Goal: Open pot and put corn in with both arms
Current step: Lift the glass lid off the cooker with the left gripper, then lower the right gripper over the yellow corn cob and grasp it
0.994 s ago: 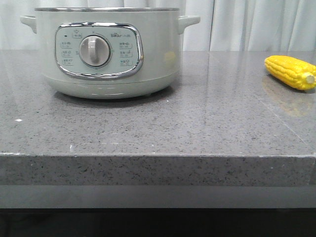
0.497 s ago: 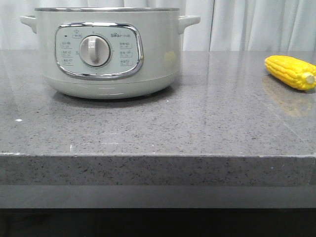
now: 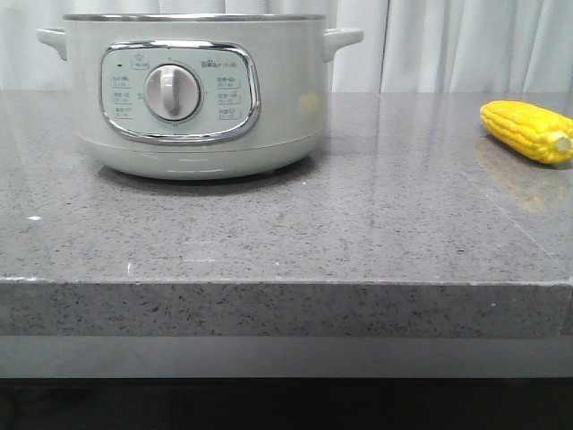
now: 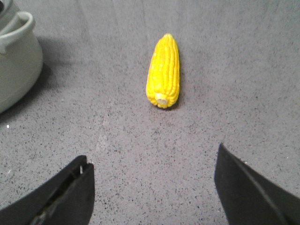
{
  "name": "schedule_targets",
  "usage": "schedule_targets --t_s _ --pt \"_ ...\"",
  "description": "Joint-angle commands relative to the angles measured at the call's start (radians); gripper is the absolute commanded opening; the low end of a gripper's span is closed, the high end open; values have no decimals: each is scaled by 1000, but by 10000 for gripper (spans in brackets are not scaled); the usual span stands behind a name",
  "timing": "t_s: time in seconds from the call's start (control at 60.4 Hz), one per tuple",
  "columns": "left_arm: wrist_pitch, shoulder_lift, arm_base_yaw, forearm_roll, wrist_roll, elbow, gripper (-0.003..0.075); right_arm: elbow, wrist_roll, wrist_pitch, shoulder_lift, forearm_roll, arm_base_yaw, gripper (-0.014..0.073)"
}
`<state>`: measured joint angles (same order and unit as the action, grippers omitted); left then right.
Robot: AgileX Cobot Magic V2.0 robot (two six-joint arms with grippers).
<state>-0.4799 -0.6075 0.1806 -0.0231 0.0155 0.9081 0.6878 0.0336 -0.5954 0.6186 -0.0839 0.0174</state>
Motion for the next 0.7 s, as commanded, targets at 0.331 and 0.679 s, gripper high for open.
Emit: schedule_targets --t_s 0.331,0.679 --pt "163 12 -1 -8 -5 36 229 460 -8 -189 509 2 -5 552" --pt "163 12 -1 -8 -5 36 228 773 -8 -330 867 64 -5 552"
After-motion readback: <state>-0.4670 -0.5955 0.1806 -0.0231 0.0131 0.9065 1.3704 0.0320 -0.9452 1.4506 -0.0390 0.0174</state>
